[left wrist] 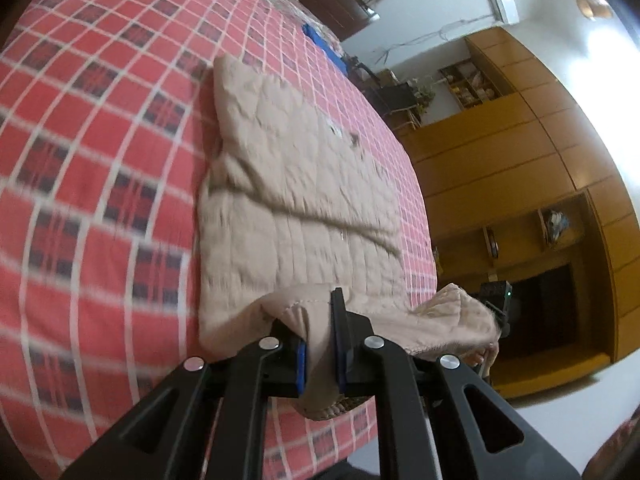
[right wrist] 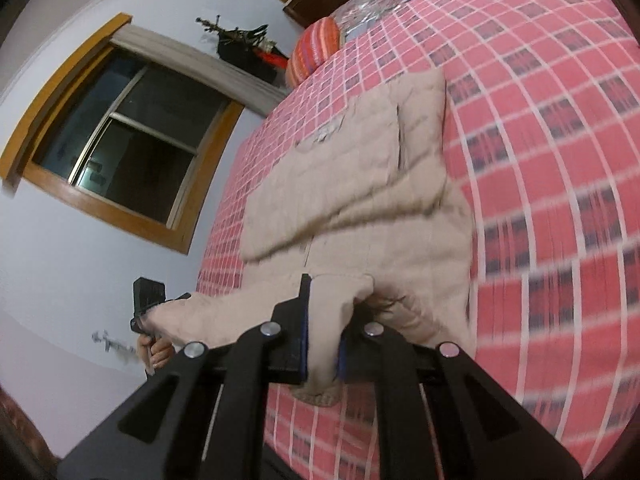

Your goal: Fold large clothes

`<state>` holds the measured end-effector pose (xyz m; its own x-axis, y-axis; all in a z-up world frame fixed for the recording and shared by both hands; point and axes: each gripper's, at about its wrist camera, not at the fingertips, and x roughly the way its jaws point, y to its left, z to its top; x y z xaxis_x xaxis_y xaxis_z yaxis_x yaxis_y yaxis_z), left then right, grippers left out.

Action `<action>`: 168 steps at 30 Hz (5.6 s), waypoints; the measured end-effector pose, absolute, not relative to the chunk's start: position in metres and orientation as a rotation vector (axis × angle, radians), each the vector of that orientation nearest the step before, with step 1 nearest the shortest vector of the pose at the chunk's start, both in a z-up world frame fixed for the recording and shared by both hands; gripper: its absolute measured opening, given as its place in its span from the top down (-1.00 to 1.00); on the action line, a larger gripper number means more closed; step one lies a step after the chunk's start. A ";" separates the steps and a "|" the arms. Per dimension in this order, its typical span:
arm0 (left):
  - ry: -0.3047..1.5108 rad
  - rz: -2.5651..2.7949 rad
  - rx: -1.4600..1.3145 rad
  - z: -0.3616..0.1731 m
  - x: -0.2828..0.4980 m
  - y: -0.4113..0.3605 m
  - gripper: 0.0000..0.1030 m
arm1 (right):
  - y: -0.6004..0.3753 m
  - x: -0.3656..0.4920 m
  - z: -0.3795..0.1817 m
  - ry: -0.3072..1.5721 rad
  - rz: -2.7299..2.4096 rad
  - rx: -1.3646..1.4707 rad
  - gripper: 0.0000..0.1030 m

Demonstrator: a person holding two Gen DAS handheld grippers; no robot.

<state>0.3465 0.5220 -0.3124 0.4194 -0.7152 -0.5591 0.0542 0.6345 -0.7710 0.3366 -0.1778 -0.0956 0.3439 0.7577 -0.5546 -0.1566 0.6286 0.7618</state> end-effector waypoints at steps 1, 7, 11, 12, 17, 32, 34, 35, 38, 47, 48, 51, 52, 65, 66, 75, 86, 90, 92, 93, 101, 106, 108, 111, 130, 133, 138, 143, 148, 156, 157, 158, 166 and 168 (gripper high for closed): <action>1.043 -0.537 -0.761 -0.314 0.360 0.523 0.80 | -0.178 0.346 -0.098 1.066 0.642 0.672 0.83; 1.110 -0.478 -0.779 -0.328 0.429 0.528 0.79 | -0.178 0.416 -0.127 1.127 0.559 0.701 0.83; 1.168 -0.438 -0.779 -0.343 0.464 0.527 0.73 | -0.174 0.450 -0.149 1.174 0.524 0.713 0.77; 1.178 -0.427 -0.787 -0.348 0.471 0.528 0.72 | -0.173 0.456 -0.154 1.187 0.521 0.717 0.75; 1.214 -0.419 -0.831 -0.363 0.491 0.528 0.44 | -0.178 0.471 -0.170 1.223 0.522 0.797 0.50; 0.947 -0.373 -0.567 -0.311 0.455 0.534 -0.64 | -0.189 0.447 -0.117 1.077 0.484 0.559 -0.35; 0.981 -0.347 -0.540 -0.326 0.461 0.532 -0.64 | -0.182 0.452 -0.135 1.104 0.458 0.527 -0.33; 1.001 -0.332 -0.525 -0.333 0.465 0.530 -0.64 | -0.178 0.454 -0.143 1.112 0.449 0.518 -0.33; 1.032 -0.325 -0.511 -0.346 0.473 0.525 -0.64 | -0.170 0.461 -0.158 1.132 0.446 0.516 -0.29; 0.979 -0.359 -0.477 -0.337 0.466 0.513 0.81 | -0.159 0.455 -0.156 1.091 0.455 0.463 0.75; 0.967 -0.368 -0.477 -0.333 0.463 0.511 0.84 | -0.158 0.451 -0.152 1.074 0.454 0.455 0.78; 0.917 -0.388 -0.463 -0.320 0.451 0.507 0.88 | -0.156 0.440 -0.139 1.038 0.456 0.434 0.82; 0.897 -0.395 -0.460 -0.314 0.447 0.506 0.89 | -0.155 0.436 -0.134 1.026 0.455 0.424 0.82; 0.692 -0.433 -0.411 -0.218 0.448 0.502 0.90 | -0.147 0.435 -0.044 0.819 0.438 0.334 0.83; 0.677 -0.425 -0.406 -0.207 0.459 0.504 0.90 | -0.148 0.444 -0.036 0.803 0.432 0.340 0.83; 0.690 -0.345 -0.395 -0.189 0.548 0.508 0.90 | -0.149 0.533 -0.028 0.750 0.356 0.335 0.83; 0.895 -0.255 -0.500 -0.290 0.639 0.523 0.91 | -0.130 0.619 -0.114 0.918 0.286 0.283 0.83; 0.981 -0.252 -0.553 -0.325 0.655 0.530 0.90 | -0.133 0.638 -0.148 1.010 0.281 0.310 0.83; 1.019 -0.246 -0.567 -0.340 0.662 0.532 0.90 | -0.135 0.644 -0.162 1.043 0.280 0.332 0.83; 1.029 -0.244 -0.570 -0.345 0.663 0.532 0.90 | -0.136 0.646 -0.168 1.056 0.280 0.342 0.82; 1.071 -0.229 -0.585 -0.373 0.665 0.530 0.83 | -0.141 0.656 -0.203 1.166 0.289 0.404 0.70; 0.952 -0.090 -0.472 -0.321 0.636 0.527 0.57 | -0.148 0.643 -0.169 1.114 0.275 0.390 0.38; 0.881 -0.170 -0.493 -0.295 0.618 0.519 0.51 | -0.153 0.628 -0.147 1.052 0.313 0.433 0.26; 0.865 -0.305 -0.481 -0.281 0.604 0.492 0.49 | -0.149 0.613 -0.139 1.047 0.385 0.475 0.26; 0.983 -0.394 -0.408 -0.309 0.544 0.469 0.49 | -0.110 0.540 -0.145 1.115 0.511 0.414 0.60; 1.046 -0.341 -0.387 -0.342 0.537 0.468 0.53 | -0.097 0.530 -0.164 1.146 0.487 0.368 0.66; 1.075 -0.280 -0.423 -0.366 0.543 0.472 0.85 | -0.088 0.547 -0.196 1.197 0.413 0.379 0.98; 0.953 -0.337 -0.403 -0.317 0.487 0.470 0.46 | -0.088 0.505 -0.165 1.107 0.485 0.431 0.74; 1.007 -0.486 -0.314 -0.336 0.448 0.431 0.40 | -0.087 0.470 -0.176 1.112 0.511 0.409 0.76; 1.025 -0.473 -0.300 -0.347 0.446 0.429 0.30 | -0.080 0.467 -0.165 1.080 0.446 0.374 0.71; 1.008 -0.490 -0.307 -0.341 0.441 0.432 0.25 | -0.086 0.457 -0.158 1.058 0.445 0.376 0.69; 0.988 -0.493 -0.305 -0.337 0.435 0.437 0.16 | -0.092 0.450 -0.156 1.049 0.433 0.375 0.69; 1.053 -0.500 -0.372 -0.365 0.440 0.452 -0.14 | -0.106 0.442 -0.188 1.111 0.279 0.314 0.69; 1.017 -0.530 -0.389 -0.346 0.433 0.457 -0.33 | -0.092 0.431 -0.160 1.042 0.287 0.255 0.69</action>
<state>0.4331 0.4573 -0.3456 0.4191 -0.5843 -0.6950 0.2352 0.8091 -0.5385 0.4314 -0.0921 -0.1597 0.4732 0.3510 -0.8080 -0.1117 0.9337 0.3402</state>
